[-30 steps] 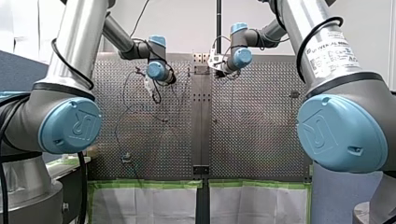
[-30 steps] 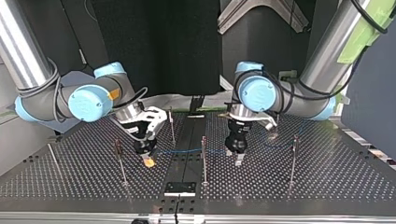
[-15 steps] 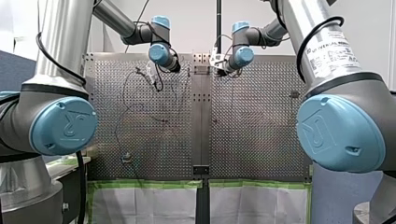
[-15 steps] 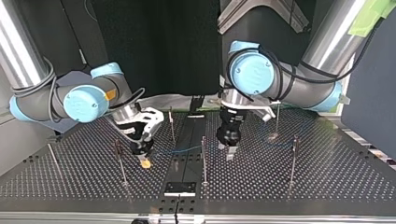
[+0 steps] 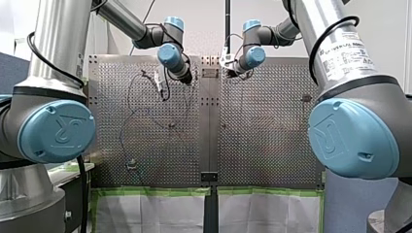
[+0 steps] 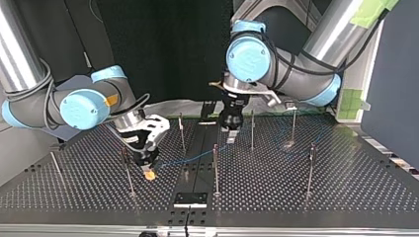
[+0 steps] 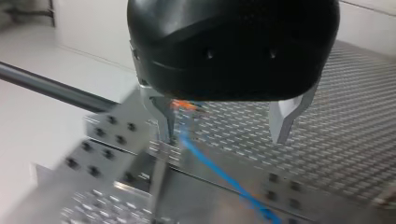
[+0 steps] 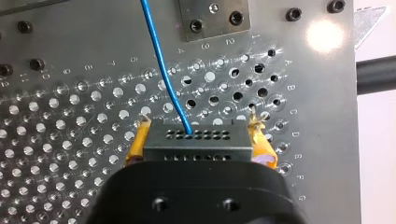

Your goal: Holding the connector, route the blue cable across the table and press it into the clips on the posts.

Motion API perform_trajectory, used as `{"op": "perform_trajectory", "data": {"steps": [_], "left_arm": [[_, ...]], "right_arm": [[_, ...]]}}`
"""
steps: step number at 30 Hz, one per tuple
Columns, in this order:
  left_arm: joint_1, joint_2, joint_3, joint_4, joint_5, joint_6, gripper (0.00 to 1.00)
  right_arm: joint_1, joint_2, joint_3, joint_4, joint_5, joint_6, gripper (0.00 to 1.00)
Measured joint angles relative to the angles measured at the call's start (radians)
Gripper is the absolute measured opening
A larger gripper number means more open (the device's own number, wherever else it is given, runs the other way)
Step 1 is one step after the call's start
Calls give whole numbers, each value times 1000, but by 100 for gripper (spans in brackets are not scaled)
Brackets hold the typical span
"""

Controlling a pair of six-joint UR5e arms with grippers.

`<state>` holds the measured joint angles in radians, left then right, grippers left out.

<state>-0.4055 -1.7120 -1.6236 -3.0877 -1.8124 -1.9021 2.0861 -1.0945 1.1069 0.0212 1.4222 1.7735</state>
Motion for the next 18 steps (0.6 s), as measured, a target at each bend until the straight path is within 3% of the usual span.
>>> {"op": "perform_trajectory", "data": {"steps": [8, 18], "left_arm": [[-27, 29, -37, 23, 2, 11, 100], [-84, 40, -12, 108, -16, 51, 100]], "right_arm": [[0, -1, 0, 4, 0, 0, 0], [-8, -3, 1, 28, 4, -3, 0]]}}
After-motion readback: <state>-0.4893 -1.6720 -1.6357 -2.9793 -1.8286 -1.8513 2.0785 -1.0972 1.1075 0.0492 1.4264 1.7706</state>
